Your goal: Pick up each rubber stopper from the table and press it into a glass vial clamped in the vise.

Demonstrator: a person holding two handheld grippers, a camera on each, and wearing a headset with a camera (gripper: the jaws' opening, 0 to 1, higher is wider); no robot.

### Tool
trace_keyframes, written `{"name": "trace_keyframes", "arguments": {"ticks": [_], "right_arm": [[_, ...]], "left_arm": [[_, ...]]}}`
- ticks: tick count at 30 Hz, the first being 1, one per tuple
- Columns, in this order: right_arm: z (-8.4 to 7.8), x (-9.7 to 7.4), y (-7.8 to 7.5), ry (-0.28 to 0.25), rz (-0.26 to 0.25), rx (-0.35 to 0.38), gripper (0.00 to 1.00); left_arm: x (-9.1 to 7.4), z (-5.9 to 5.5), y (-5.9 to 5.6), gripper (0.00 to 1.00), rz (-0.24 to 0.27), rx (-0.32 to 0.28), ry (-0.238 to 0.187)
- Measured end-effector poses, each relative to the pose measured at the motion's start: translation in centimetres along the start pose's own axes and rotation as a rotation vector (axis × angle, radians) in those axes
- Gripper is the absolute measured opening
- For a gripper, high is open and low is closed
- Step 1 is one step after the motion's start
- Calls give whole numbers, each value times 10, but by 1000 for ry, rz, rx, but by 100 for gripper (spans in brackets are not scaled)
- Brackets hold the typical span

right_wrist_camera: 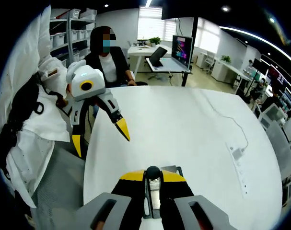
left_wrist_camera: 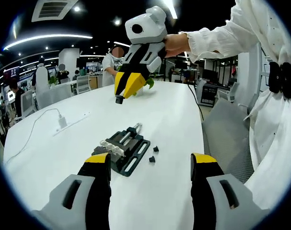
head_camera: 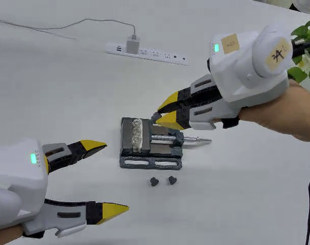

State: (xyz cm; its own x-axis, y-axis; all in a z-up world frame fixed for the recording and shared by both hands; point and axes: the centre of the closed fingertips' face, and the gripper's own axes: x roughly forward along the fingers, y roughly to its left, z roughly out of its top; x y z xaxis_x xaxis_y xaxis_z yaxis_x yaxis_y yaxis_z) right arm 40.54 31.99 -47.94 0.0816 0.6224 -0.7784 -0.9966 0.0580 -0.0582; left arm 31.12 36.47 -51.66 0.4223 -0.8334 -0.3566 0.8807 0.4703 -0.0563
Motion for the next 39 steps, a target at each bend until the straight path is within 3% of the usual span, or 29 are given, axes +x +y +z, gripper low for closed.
{"name": "trace_keyframes", "arguments": {"ticks": [12, 26, 39], "right_arm": [[-17, 39, -28, 94, 18, -24, 6], [-41, 78, -38, 168, 37, -35, 5], [-52, 91, -40, 204, 54, -29, 5]], "left_arm": [[-3, -8, 4, 70, 21, -31, -3], [3, -11, 3, 70, 26, -50, -10], [1, -14, 5, 70, 35, -73, -18]]}}
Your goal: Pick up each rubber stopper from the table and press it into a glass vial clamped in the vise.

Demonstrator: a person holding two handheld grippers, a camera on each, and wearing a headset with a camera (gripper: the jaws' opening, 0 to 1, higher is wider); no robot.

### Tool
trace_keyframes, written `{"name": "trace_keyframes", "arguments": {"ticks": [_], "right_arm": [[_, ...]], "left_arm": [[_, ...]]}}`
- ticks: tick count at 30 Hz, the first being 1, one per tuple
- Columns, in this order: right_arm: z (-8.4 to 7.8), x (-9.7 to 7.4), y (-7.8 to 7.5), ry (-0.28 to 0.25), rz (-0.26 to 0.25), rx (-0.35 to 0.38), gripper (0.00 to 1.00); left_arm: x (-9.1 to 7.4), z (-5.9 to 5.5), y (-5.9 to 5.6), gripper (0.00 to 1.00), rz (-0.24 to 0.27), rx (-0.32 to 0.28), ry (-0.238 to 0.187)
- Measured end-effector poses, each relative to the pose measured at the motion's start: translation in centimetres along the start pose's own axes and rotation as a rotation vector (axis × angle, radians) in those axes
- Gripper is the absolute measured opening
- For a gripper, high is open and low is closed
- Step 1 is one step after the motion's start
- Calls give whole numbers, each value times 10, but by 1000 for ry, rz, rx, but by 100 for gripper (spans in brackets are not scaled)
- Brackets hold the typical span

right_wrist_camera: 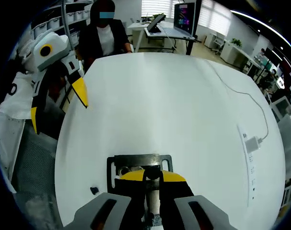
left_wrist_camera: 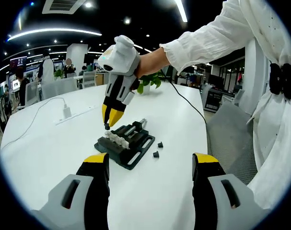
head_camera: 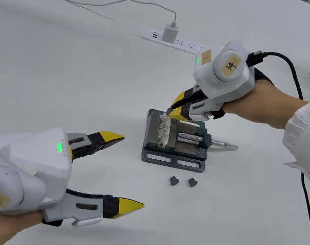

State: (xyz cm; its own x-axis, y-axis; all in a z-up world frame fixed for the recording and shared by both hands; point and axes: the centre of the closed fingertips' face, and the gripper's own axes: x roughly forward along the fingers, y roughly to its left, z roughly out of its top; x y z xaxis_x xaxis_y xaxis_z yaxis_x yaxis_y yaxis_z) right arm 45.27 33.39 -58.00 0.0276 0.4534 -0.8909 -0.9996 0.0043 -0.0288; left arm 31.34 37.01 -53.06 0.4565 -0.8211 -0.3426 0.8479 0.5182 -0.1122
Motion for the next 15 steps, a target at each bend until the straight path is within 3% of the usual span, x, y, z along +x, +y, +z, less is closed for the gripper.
{"name": "trace_keyframes", "arguments": {"ticks": [15], "right_arm": [[-3, 5, -2, 8, 15, 3, 5]], "left_arm": [[-2, 1, 2, 69, -5, -12, -7]]}}
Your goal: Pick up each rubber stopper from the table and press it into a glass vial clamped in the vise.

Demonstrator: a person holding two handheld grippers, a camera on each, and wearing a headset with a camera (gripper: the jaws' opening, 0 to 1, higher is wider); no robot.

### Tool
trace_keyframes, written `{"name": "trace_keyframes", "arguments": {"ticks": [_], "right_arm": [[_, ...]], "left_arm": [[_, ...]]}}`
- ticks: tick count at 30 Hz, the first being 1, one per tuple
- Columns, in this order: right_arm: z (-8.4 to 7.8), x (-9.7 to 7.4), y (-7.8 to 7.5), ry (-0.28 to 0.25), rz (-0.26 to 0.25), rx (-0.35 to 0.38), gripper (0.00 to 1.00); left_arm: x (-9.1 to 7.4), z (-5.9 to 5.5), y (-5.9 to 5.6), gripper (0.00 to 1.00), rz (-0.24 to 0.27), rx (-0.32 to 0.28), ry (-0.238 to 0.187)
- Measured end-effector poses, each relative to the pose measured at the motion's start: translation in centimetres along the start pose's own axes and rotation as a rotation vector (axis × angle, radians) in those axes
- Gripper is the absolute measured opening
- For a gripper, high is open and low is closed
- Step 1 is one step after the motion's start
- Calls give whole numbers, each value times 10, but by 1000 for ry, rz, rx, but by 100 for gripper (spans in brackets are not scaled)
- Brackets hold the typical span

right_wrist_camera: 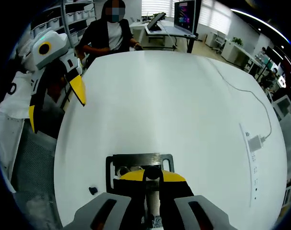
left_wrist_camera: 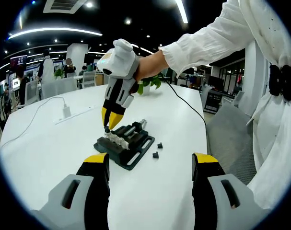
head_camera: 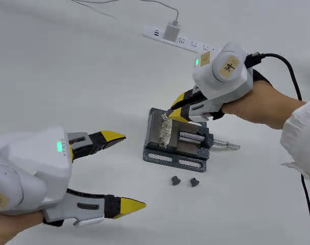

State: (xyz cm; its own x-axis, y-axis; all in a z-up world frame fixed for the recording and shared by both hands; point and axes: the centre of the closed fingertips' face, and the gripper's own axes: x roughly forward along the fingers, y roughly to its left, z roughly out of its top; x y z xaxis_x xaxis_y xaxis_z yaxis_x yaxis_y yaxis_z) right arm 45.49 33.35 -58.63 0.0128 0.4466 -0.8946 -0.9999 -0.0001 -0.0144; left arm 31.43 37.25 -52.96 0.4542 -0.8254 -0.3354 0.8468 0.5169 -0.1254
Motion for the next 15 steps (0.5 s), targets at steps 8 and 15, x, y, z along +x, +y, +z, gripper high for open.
{"name": "trace_keyframes", "arguments": {"ticks": [8, 15], "right_arm": [[1, 4, -3, 9, 8, -8, 5], [0, 6, -4, 18, 11, -10, 5]], "left_arm": [[-2, 2, 3, 69, 3, -4, -7], [-1, 2, 5, 69, 2, -6, -9]]}}
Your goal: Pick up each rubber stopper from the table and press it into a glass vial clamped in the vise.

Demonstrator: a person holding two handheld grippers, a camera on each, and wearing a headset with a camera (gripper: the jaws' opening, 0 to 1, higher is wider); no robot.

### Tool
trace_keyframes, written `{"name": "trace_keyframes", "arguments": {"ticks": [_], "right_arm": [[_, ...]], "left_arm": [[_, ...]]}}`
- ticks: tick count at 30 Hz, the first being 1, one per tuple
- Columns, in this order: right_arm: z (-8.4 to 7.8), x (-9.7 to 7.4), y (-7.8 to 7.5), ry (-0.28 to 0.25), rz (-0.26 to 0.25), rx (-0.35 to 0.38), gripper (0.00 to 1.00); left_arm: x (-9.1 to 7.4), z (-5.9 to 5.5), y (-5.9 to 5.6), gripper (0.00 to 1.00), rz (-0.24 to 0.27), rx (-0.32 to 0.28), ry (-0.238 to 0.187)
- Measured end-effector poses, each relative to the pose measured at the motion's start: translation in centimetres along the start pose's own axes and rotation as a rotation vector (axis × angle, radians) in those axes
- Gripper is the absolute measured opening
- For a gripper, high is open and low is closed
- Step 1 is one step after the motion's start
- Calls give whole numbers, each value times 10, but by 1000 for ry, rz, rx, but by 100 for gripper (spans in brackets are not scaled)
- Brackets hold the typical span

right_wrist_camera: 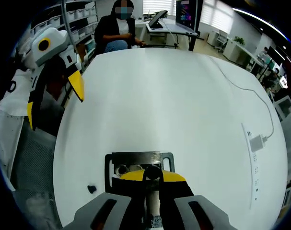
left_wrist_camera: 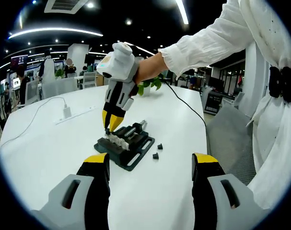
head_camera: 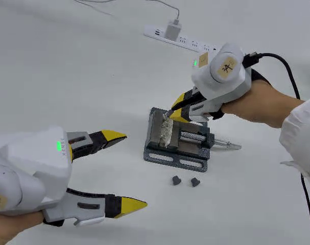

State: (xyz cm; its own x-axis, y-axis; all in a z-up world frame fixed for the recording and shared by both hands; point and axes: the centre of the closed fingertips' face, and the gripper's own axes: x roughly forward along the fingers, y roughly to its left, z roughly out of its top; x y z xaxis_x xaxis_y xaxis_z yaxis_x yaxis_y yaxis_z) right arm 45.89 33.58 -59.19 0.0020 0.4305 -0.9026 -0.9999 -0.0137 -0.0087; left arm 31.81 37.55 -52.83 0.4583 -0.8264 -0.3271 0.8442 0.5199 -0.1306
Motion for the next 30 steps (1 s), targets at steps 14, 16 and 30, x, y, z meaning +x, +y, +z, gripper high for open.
{"name": "trace_keyframes", "arguments": {"ticks": [14, 16, 30], "right_arm": [[2, 4, -3, 71, -5, -92, 5], [3, 3, -1, 86, -9, -110, 5], [1, 6, -2, 181, -38, -191, 4]], "left_arm": [[1, -1, 4, 68, 0, 1, 1], [1, 0, 4, 68, 0, 1, -1], [1, 1, 5, 68, 1, -2, -7]]}}
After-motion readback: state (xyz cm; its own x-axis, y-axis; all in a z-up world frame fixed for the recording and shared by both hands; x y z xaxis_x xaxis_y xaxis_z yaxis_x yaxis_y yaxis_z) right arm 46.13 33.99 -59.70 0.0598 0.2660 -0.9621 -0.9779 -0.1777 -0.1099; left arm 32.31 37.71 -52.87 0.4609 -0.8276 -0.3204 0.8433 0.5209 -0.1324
